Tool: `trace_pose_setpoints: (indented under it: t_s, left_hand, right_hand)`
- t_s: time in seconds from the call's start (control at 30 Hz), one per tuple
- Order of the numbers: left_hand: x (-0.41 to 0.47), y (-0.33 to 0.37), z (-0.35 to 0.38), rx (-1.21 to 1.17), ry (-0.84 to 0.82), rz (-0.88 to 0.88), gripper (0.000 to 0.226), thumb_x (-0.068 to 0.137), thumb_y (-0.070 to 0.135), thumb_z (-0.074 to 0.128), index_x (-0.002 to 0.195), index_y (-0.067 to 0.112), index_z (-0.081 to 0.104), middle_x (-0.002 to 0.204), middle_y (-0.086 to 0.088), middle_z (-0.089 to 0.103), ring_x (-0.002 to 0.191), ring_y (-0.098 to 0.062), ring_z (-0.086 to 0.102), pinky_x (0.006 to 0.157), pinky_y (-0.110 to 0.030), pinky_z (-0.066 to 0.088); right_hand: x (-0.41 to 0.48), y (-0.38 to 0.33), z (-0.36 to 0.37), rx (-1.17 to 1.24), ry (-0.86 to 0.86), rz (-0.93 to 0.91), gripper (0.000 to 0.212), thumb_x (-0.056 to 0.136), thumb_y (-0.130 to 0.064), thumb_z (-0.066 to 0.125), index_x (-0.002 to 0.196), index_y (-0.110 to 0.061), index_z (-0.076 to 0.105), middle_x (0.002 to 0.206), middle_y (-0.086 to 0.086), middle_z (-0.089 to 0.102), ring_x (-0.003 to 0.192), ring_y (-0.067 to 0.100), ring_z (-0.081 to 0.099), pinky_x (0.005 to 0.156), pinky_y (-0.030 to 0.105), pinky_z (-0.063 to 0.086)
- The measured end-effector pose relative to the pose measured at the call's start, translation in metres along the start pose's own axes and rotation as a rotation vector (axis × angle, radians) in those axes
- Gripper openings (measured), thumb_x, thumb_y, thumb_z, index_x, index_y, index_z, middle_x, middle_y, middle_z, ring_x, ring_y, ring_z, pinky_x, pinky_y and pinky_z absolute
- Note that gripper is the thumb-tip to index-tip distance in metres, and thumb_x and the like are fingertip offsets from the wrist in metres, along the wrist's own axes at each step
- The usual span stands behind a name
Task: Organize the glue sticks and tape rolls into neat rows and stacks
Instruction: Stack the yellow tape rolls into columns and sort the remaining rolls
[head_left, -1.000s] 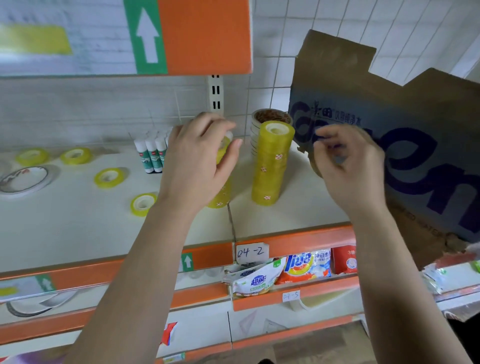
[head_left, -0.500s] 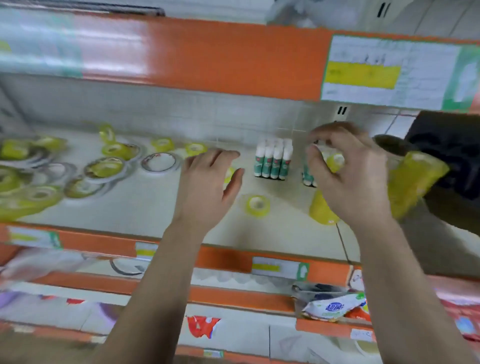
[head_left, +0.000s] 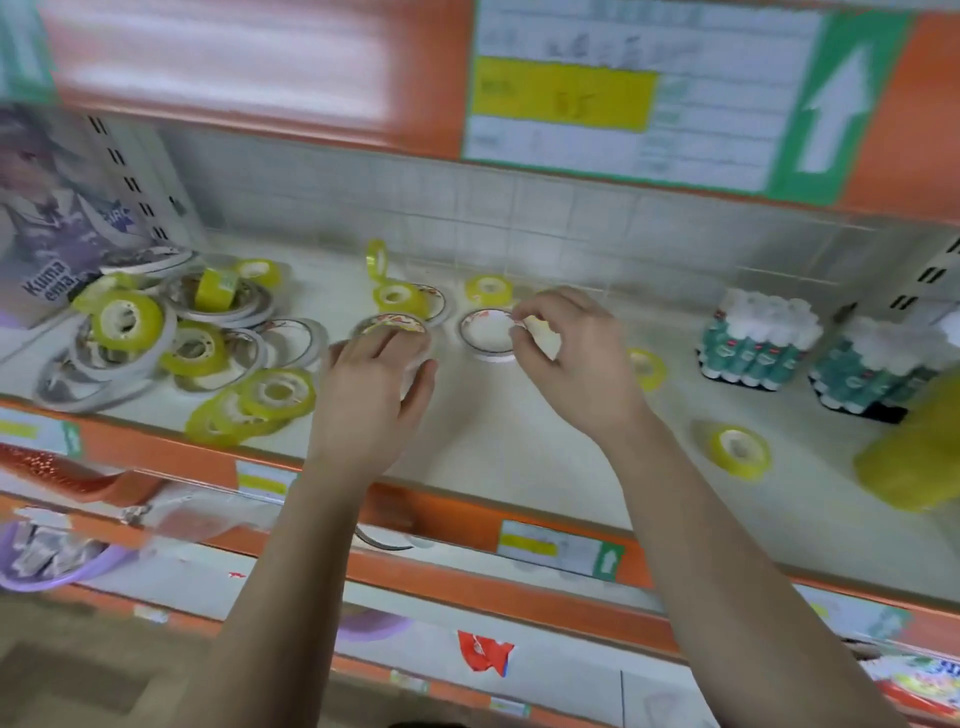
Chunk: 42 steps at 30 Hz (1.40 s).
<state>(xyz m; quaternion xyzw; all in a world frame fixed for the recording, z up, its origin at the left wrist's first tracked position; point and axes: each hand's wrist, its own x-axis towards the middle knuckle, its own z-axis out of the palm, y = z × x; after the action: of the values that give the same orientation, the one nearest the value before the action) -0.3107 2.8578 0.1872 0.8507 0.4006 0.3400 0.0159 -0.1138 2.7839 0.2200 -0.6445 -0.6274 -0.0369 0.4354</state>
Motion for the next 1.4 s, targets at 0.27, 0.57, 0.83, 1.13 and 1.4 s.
trace_pose_setpoints:
  t_s: [0.27, 0.57, 0.83, 1.13, 1.4]
  left_hand:
    - [0.021, -0.074, -0.008, 0.049, 0.015, 0.012, 0.027, 0.090, 0.029, 0.052, 0.105, 0.014, 0.067, 0.101, -0.006, 0.068, 0.084, -0.035, 0.064, 0.078, -0.041, 0.042]
    - [0.014, -0.089, -0.003, 0.016, 0.099, 0.007, 0.023, 0.091, 0.029, 0.052, 0.102, 0.015, 0.069, 0.100, -0.002, 0.069, 0.086, -0.031, 0.064, 0.086, -0.040, 0.038]
    - [0.017, -0.087, -0.004, -0.020, 0.088, 0.031, 0.024, 0.092, 0.030, 0.051, 0.100, 0.016, 0.069, 0.099, 0.001, 0.069, 0.085, -0.027, 0.064, 0.084, -0.038, 0.036]
    - [0.057, -0.086, -0.002, -0.109, -0.056, 0.002, 0.028, 0.089, 0.030, 0.052, 0.104, 0.015, 0.070, 0.100, -0.004, 0.069, 0.087, -0.030, 0.067, 0.080, -0.044, 0.051]
    - [0.099, -0.081, 0.015, -0.056, -0.265, 0.016, 0.025, 0.094, 0.025, 0.058, 0.115, 0.016, 0.067, 0.113, -0.007, 0.061, 0.103, -0.030, 0.059, 0.078, -0.037, 0.044]
  right_hand:
    - [0.034, -0.026, 0.076, -0.039, -0.176, 0.032, 0.011, 0.086, -0.021, 0.065, 0.094, -0.015, 0.070, 0.096, 0.001, 0.063, 0.096, 0.024, 0.059, 0.079, 0.028, 0.042]
    - [0.049, -0.026, 0.118, -0.196, -0.441, 0.127, 0.020, 0.088, -0.033, 0.066, 0.098, -0.017, 0.072, 0.124, 0.008, 0.053, 0.117, 0.030, 0.047, 0.097, 0.036, 0.040]
    - [0.049, -0.021, 0.126, -0.200, -0.489, 0.121, 0.020, 0.091, -0.031, 0.065, 0.102, -0.016, 0.073, 0.131, 0.008, 0.053, 0.118, 0.033, 0.049, 0.099, 0.045, 0.040]
    - [0.044, -0.016, 0.118, -0.096, -0.409, 0.076, 0.020, 0.093, -0.024, 0.063, 0.092, -0.004, 0.068, 0.111, 0.013, 0.059, 0.102, 0.033, 0.056, 0.092, 0.042, 0.042]
    - [0.038, -0.018, 0.105, -0.015, -0.323, 0.071, 0.018, 0.097, -0.023, 0.058, 0.093, -0.005, 0.062, 0.108, 0.009, 0.057, 0.096, 0.022, 0.057, 0.086, 0.032, 0.042]
